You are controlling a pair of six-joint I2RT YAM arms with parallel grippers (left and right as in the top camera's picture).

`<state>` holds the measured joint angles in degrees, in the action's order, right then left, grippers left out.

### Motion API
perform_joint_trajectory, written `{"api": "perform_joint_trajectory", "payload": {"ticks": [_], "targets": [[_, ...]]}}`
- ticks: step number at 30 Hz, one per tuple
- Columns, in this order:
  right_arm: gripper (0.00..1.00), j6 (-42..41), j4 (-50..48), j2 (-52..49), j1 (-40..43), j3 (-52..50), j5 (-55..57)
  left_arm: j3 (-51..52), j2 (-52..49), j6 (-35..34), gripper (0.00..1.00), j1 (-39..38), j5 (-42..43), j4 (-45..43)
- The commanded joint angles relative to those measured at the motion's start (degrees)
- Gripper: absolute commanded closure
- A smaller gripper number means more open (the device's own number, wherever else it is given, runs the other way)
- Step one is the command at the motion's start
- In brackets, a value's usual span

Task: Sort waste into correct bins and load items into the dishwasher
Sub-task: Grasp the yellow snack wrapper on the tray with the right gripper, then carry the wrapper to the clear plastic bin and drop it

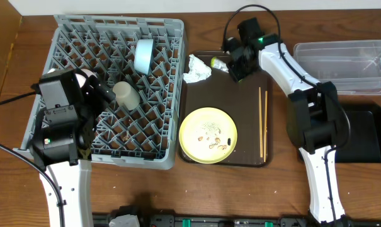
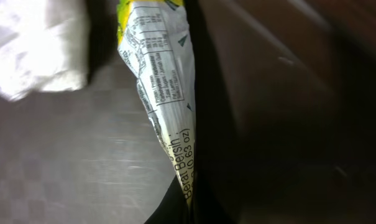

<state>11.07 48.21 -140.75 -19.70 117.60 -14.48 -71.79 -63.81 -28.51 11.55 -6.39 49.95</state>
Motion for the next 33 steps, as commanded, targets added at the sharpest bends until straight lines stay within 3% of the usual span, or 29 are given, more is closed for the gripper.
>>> {"api": "perform_joint_trajectory", "payload": {"ticks": [1,7,14,16,22,28,29,30,31,32,33], "targets": [[0.99,-13.4,1.1,7.3,1.2,4.0,5.1,-0.1,-0.2,-0.1,0.02,0.3,-0.5,0.2],[0.99,-36.2,4.3,20.7,9.3,4.5,11.8,-0.1,-0.2,-0.1,0.02,0.3,-0.5,0.2],[0.98,-63.5,25.0,25.3,23.8,4.1,15.6,-0.1,-0.2,-0.1,0.02,0.3,-0.5,0.2],[0.98,-69.9,26.5,25.3,27.8,2.0,16.9,-0.1,-0.2,-0.1,0.02,0.3,-0.5,0.2],[0.99,-80.5,22.3,25.3,30.6,-6.1,20.7,-0.1,-0.2,-0.1,0.02,0.3,-0.5,0.2],[0.96,-72.8,8.2,25.3,30.7,-12.0,23.5,-0.1,-0.2,-0.1,0.02,0.3,-0.5,0.2],[0.89,-72.2,7.1,25.3,30.7,-12.0,23.5,-0.1,-0.2,-0.1,0.02,0.3,-0.5,0.2],[0.68,-70.8,5.6,25.3,30.7,-12.0,23.4,-0.1,-0.2,-0.1,0.02,0.3,-0.5,0.2],[0.23,-68.3,3.6,25.3,30.7,-12.0,22.5,-0.1,-0.2,-0.1,0.02,0.3,-0.5,0.2],[0.01,-66.1,2.3,25.3,30.7,-12.0,21.3,-0.1,-0.2,-0.1,0.02,0.3,-0.5,0.2],[0.01,-63.8,1.4,25.3,30.7,-12.0,19.9,-0.1,-0.2,-0.1,0.02,0.3,-0.5,0.2]]}}
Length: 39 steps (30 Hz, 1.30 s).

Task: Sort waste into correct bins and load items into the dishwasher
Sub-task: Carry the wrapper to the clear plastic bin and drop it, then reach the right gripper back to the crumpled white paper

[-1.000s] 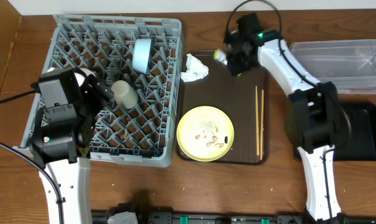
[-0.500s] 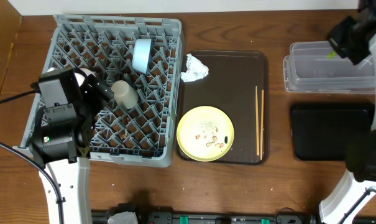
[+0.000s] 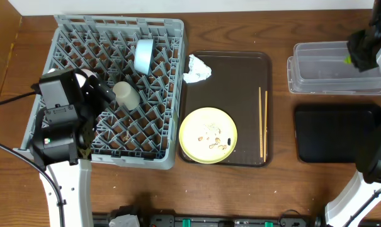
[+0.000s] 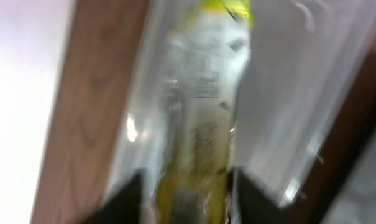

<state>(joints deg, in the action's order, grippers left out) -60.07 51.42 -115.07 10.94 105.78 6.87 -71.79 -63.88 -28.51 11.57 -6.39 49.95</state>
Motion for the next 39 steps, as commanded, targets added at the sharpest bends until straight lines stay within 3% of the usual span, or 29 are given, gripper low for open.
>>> {"api": "perform_joint_trajectory", "payload": {"ticks": [1,3,6,9,12,14,17,21,26,32,34,36,39], "targets": [[0.01,8.7,-2.0,-0.4,0.0,-0.2,-2.7,-0.1,-0.2,-0.1,0.02,0.3,-0.5,0.2],[0.01,8.9,-1.6,-0.3,0.0,-0.1,-6.1,-0.1,-0.2,-0.1,0.02,0.3,-0.5,0.2],[0.01,10.6,-4.5,0.6,0.0,-0.1,-21.2,-0.1,-0.2,-0.1,0.02,0.3,-0.5,0.2],[0.01,18.5,-15.3,0.7,-1.8,-0.1,-44.7,-0.1,-0.2,-0.1,0.02,0.3,-0.5,0.2],[0.01,28.0,-21.6,0.7,-6.5,-0.1,-51.3,-0.1,-0.2,-0.1,0.02,0.3,-0.5,0.2],[0.01,39.1,-21.4,0.4,-12.3,-0.2,-49.6,-0.1,-0.2,-0.1,0.02,0.3,-0.5,0.2],[0.01,49.7,-19.8,-1.3,-21.7,-0.2,-41.6,-0.1,-0.2,-0.1,0.02,0.3,-0.5,0.2],[0.01,52.1,-22.1,-6.5,-34.9,-0.2,-18.5,-0.1,-0.2,-0.1,0.02,0.3,-0.5,0.2],[0.01,53.7,-27.6,-12.6,-42.1,-0.2,-2.5,-0.1,-0.2,-0.1,0.02,0.3,-0.5,0.2],[0.01,54.0,-29.3,-18.2,-42.6,-0.2,-5.2,-0.1,-0.2,-0.1,0.02,0.3,-0.5,0.2],[0.11,55.1,-29.2,-19.4,-42.4,-0.2,-5.8,-0.1,-0.2,-0.1,0.02,0.3,-0.5,0.2],[0.33,56.1,-29.5,-20.5,-42.4,-0.2,-5.9,-0.1,-0.2,-0.1,0.02,0.3,-0.5,0.2],[0.31,56.1,-29.8,-21.7,-42.6,-0.2,-6.3,-0.1,-0.2,-0.1,0.02,0.3,-0.5,0.2]]}}
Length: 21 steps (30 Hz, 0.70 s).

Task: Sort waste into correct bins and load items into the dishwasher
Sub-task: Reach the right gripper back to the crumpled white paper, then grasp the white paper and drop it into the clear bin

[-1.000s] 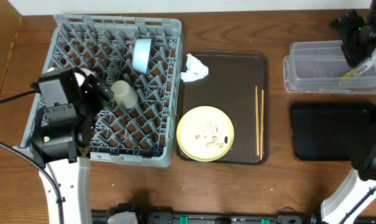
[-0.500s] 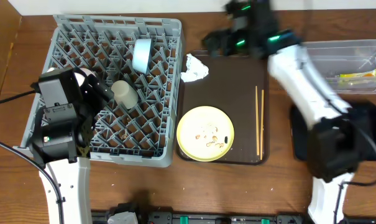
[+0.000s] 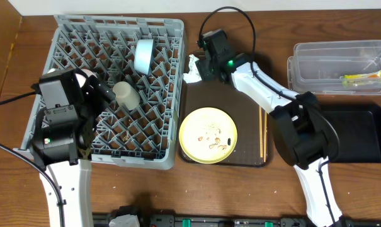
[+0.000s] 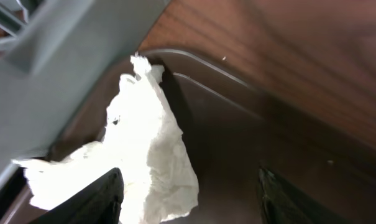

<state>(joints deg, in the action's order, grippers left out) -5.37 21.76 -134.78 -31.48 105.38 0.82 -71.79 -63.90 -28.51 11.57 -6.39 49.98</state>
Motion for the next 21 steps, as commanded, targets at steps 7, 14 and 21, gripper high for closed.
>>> {"api": "perform_joint_trajectory", "payload": {"ticks": [7,14,21], "targets": [[0.52,0.8,-0.2,-5.9,-0.2,0.2,-0.2,-0.1,-0.1,-0.1,0.02,0.3,-0.5,0.2],[0.99,-13.9,5.1,3.1,1.5,0.5,12.2,-0.1,-0.1,-0.1,0.02,0.3,-0.5,0.2],[0.98,-31.2,19.3,20.1,11.6,0.5,22.1,-0.1,-0.1,-0.1,0.02,0.3,-0.5,0.2]]}}
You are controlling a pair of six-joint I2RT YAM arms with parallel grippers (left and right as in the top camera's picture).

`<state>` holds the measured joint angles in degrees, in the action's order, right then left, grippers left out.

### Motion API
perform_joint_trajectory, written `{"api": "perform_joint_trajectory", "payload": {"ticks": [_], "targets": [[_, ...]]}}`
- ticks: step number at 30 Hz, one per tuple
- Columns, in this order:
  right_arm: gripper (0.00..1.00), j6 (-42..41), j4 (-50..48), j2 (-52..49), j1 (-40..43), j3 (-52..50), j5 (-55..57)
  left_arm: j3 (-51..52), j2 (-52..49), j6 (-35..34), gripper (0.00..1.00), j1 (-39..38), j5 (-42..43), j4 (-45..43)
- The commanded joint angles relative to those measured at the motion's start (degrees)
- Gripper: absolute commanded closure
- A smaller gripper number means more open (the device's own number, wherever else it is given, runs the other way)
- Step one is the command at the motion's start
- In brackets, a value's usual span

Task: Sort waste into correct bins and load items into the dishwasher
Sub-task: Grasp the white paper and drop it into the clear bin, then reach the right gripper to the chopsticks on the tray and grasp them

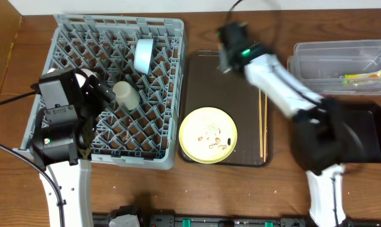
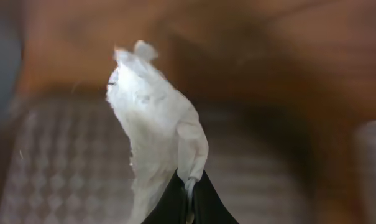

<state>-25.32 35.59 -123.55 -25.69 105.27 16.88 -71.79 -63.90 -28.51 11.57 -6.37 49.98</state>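
Observation:
My right gripper [image 2: 188, 190] is shut on a crumpled white tissue [image 2: 156, 118], which stands up from the fingertips in the blurred right wrist view. Overhead, the right arm is a blur over the back of the brown tray [image 1: 240, 82], and the tissue cannot be made out there. A yellow plate [image 1: 208, 134] with crumbs and a pair of chopsticks [image 1: 262, 123] lie on the tray. A yellow wrapper [image 1: 363, 77] lies in the clear bin [image 1: 329, 50]. My left gripper [image 1: 97, 88] hangs over the left part of the grey dish rack [image 1: 171, 94].
In the rack stand a beige cup [image 1: 126, 94] and a pale blue cup [image 1: 143, 55]. A black bin [image 1: 360, 135] sits in front of the clear bin, partly hidden by the right arm. Bare wood lies in front of the tray.
The right gripper stood open at the tissue in the tray's back left corner. Now it is shut on the tissue, which is off the tray, and the arm is further right.
First the right gripper held the yellow wrapper at the back of the tray. Then it was over the clear bin with the wrapper. Later the wrapper lay in that bin and the gripper was open at the tissue, which it now holds. The left arm stayed put.

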Motion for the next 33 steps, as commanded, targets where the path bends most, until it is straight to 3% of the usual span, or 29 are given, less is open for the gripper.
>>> {"api": "perform_joint_trajectory", "payload": {"ticks": [1,7,12,13,15,16,17,20,23,25,27,30,33], "targets": [[0.99,-13.9,8.3,10.0,7.5,0.6,6.1,-0.1,-0.1,-0.1,0.02,0.3,-0.5,0.2],[0.98,-32.3,23.3,10.5,20.3,0.6,6.0,-0.1,-0.1,-0.1,0.02,0.3,-0.5,0.2],[0.98,-33.4,25.3,8.7,27.4,0.4,2.1,-0.1,-0.1,-0.1,0.02,0.3,-0.5,0.2],[0.79,-33.4,25.3,8.3,28.0,0.4,2.1,-0.1,-0.1,-0.1,0.02,0.3,-0.5,0.2],[0.19,-33.3,25.3,7.6,28.9,0.3,2.0,-0.1,-0.1,-0.1,0.02,0.3,-0.5,0.2],[0.06,-32.2,25.3,7.5,29.1,0.3,1.1,-0.1,-0.1,-0.1,0.02,0.3,-0.5,0.2],[0.04,-30.4,25.1,7.5,29.2,0.3,-0.7,-0.1,-0.1,-0.1,0.02,0.3,-0.5,0.2],[0.03,-23.2,22.9,7.5,29.0,0.3,-7.8,-0.1,-0.1,-0.1,0.02,0.3,-0.5,0.2],[0.1,-13.6,20.6,7.8,28.7,0.4,-15.6,-0.1,-0.1,-0.1,0.02,0.3,-0.5,0.2],[0.15,0.4,16.5,8.9,27.2,0.4,-30.8,-0.1,-0.1,-0.1,0.02,0.3,-0.5,0.2],[0.15,8.0,14.4,9.9,25.0,0.4,-41.6,-0.1,-0.1,-0.1,0.02,0.3,-0.5,0.2],[0.16,9.5,16.8,10.5,20.7,0.4,-43.9,-0.1,-0.1,-0.1,0.02,0.3,-0.5,0.2],[0.21,9.6,24.7,10.3,14.2,0.3,-31.6,-0.1,-0.1,-0.1,0.02,0.3,-0.5,0.2]]}}
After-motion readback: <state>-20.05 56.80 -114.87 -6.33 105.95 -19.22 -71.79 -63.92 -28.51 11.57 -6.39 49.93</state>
